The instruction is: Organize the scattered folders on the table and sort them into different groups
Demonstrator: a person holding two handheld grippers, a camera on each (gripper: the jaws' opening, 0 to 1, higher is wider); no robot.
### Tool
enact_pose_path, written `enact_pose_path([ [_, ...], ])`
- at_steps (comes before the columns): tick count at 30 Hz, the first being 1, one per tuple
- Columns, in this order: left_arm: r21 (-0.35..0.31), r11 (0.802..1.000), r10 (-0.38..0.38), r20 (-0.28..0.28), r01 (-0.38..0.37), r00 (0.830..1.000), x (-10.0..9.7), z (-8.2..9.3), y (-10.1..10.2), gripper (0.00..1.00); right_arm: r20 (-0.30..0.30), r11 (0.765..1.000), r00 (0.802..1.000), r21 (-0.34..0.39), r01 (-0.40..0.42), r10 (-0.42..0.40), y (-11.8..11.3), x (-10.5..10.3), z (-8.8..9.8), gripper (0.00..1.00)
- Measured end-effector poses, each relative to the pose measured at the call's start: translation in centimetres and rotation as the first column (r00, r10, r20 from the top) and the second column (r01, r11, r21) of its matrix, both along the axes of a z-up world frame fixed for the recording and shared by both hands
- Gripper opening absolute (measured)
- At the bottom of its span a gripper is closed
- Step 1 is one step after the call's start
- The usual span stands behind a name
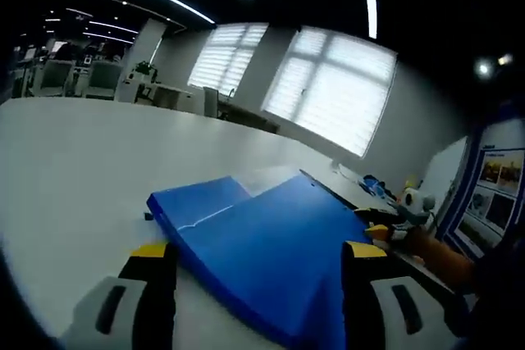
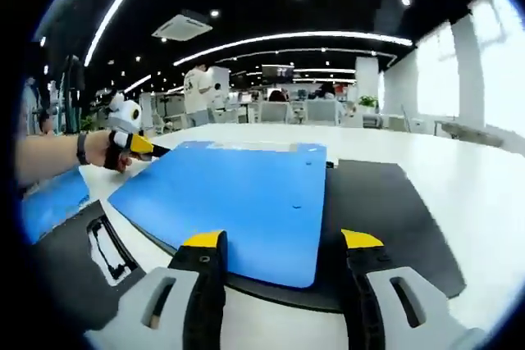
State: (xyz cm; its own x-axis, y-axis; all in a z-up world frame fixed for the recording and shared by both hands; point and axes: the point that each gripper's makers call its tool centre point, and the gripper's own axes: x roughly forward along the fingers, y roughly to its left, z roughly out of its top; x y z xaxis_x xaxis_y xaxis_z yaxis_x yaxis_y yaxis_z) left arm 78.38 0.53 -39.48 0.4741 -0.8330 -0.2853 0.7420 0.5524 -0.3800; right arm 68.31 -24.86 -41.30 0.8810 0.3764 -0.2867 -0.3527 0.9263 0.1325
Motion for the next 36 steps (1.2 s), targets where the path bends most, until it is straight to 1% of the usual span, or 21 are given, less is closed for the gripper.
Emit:
enact_pose_path([
  [1,-0.003,1.0,0.001,0.0,-0.001,1.0,0.1,0.0,0.0,0.83,0.015,0.999,1.0,-0.032,-0.009,0.009,0.0,0.0,0.0,0.48],
  [2,-0.013,1.0,0.003,-0.004,-0.003,1.0,0.1,0.1,0.0,0.83,0.024,0.997,0.999,-0.074,-0.028,0.03,0.4,0.3,-0.2,0.47],
  [3,-0.044,0.999,0.015,-0.022,-0.016,1.0,0.2,0.2,0.0,0.82,0.037,0.991,0.999,-0.134,-0.015,0.02,0.5,0.7,-0.3,0.49],
  [4,-0.11,0.993,0.043,-0.061,-0.05,0.997,0.4,0.7,-0.1,0.82,0.036,0.995,0.999,-0.104,-0.004,0.007,1.0,1.0,-0.2,0.51],
  [5,-0.21,0.973,0.077,-0.109,-0.099,0.991,0.9,1.3,0.1,0.82,0.032,0.995,0.999,-0.103,0.003,0.001,1.3,0.7,-0.2,0.5],
  [6,-0.256,0.959,0.085,-0.14,-0.119,0.986,1.0,1.6,0.3,0.83,0.033,0.995,0.999,-0.104,0.003,0.001,1.4,0.7,-0.3,0.49],
  [9,-0.327,0.933,0.089,-0.192,-0.149,0.977,1.1,2.2,0.3,0.85,0.036,0.994,0.999,-0.103,-0.024,0.028,1.9,0.5,-0.2,0.49],
  [10,-0.315,0.939,0.081,-0.187,-0.138,0.979,1.4,2.0,0.4,0.85,0.036,0.994,0.999,-0.107,-0.025,0.029,2.0,0.5,-0.2,0.49],
  [13,-0.339,0.93,0.06,-0.236,-0.14,0.97,0.5,2.1,0.0,0.8,0.038,0.994,0.999,-0.106,-0.03,0.035,1.9,0.4,-0.1,0.49],
  [16,-0.385,0.91,0.042,-0.275,-0.15,0.961,0.4,2.3,0.3,0.57,0.037,0.995,0.999,-0.099,-0.032,0.035,2.0,0.3,-0.1,0.49],
  [17,-0.409,0.899,0.031,-0.301,-0.158,0.953,0.2,2.4,0.3,0.44,0.037,0.995,0.999,-0.096,-0.033,0.036,2.0,0.3,0.0,0.49],
  [18,-0.435,0.888,0.005,-0.315,-0.149,0.949,-0.2,2.7,0.1,0.34,0.036,0.995,0.999,-0.093,-0.036,0.039,2.1,0.2,0.0,0.49],
  [19,-0.447,0.885,-0.015,-0.306,-0.129,0.952,-0.5,3.0,-0.2,0.29,0.036,0.995,0.998,-0.089,-0.043,0.047,2.2,0.2,0.0,0.49],
  [21,-0.441,0.889,-0.028,-0.311,-0.119,0.95,-1.2,3.1,-1.0,0.23,0.038,0.994,0.997,-0.088,-0.068,0.072,2.9,-0.1,0.0,0.49],
  [22,-0.439,0.891,-0.034,-0.313,-0.113,0.949,-1.5,3.1,-1.4,0.17,0.038,0.994,0.997,-0.086,-0.069,0.072,2.9,-0.1,0.0,0.49],
  [24,-0.355,0.923,0.021,-0.337,-0.148,0.941,-1.5,2.1,-1.1,0.1,0.039,0.994,0.997,-0.083,-0.069,0.072,2.7,0.0,0.0,0.49],
  [28,-0.41,0.883,0.042,-0.421,-0.231,0.906,-2.0,2.2,-0.8,0.07,0.044,0.994,0.996,-0.082,-0.068,0.072,2.7,0.0,0.1,0.49],
  [31,-0.46,0.85,0.035,-0.437,-0.257,0.899,-2.7,3.2,-0.8,0.05,0.049,0.994,0.996,-0.073,-0.075,0.079,2.8,0.0,0.2,0.52],
  [33,-0.477,0.836,0.046,-0.429,-0.27,0.902,-2.9,4.0,-0.7,0.05,0.05,0.994,0.995,-0.074,-0.084,0.088,2.9,-0.1,0.2,0.54],
  [35,-0.509,0.808,0.053,-0.438,-0.296,0.898,-3.0,5.0,-0.5,0.04,0.049,0.993,0.994,-0.065,-0.095,0.099,3.1,-0.2,0.3,0.56],
  [36,-0.52,0.801,0.049,-0.437,-0.296,0.898,-2.9,5.3,-0.4,0.04,0.049,0.994,0.994,-0.057,-0.097,0.1,3.1,-0.2,0.3,0.57],
])
